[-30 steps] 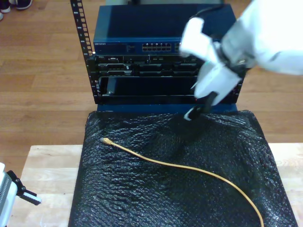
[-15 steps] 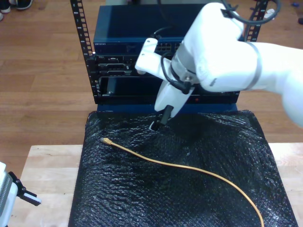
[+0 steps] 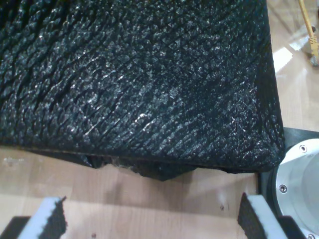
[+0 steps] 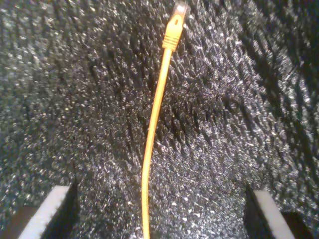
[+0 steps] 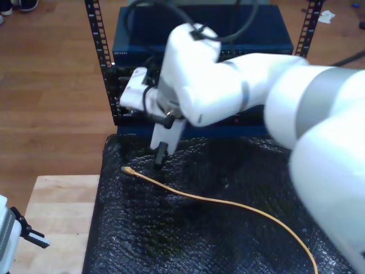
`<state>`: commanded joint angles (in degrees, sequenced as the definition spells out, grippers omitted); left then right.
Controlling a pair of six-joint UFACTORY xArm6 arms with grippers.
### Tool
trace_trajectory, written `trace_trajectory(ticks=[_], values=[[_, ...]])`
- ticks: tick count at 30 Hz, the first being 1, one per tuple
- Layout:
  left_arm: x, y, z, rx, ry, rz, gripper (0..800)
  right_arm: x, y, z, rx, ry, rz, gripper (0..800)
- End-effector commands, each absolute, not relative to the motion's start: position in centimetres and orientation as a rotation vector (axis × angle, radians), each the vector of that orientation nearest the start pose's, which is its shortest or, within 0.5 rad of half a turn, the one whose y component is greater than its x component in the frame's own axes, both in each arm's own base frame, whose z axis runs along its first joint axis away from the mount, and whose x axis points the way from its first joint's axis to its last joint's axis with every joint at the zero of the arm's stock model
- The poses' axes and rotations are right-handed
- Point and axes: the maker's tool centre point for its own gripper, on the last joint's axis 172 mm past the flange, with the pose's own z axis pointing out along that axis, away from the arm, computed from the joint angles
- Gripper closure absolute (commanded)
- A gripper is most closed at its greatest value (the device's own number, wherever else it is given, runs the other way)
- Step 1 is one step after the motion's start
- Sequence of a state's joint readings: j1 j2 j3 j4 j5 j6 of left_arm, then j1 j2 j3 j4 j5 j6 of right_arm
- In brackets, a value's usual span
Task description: Grab the cable and plug it in
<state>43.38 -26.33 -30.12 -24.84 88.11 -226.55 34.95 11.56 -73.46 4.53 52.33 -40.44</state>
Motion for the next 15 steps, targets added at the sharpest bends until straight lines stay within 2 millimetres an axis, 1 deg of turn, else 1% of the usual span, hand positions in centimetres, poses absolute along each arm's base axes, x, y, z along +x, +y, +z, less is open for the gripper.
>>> trace_trajectory(ticks=[4, 6, 7, 13, 15], values=[[21.3, 4.7, 17.3, 1.912, -1.665, 0.531, 0, 45.8, 34.8, 18.4, -2.470, -1.826, -0.255, 21], [21.3, 4.7, 17.3, 1.912, -1.665, 0.531, 0, 45.9, 35.1, 17.6, -2.481, -1.811, -0.242, 21], [21.3, 4.7, 17.3, 1.911, -1.666, 0.531, 0, 46.1, 35.2, 17.2, -2.496, -1.797, -0.235, 21], [21.2, 4.6, 17.1, 1.905, -1.657, 0.528, 0, 47.2, 34.6, 16.0, -2.611, -1.725, -0.223, 22], [21.2, 4.6, 17.1, 1.906, -1.659, 0.529, 0, 47.3, 34.5, 15.2, -2.637, -1.724, -0.208, 23]])
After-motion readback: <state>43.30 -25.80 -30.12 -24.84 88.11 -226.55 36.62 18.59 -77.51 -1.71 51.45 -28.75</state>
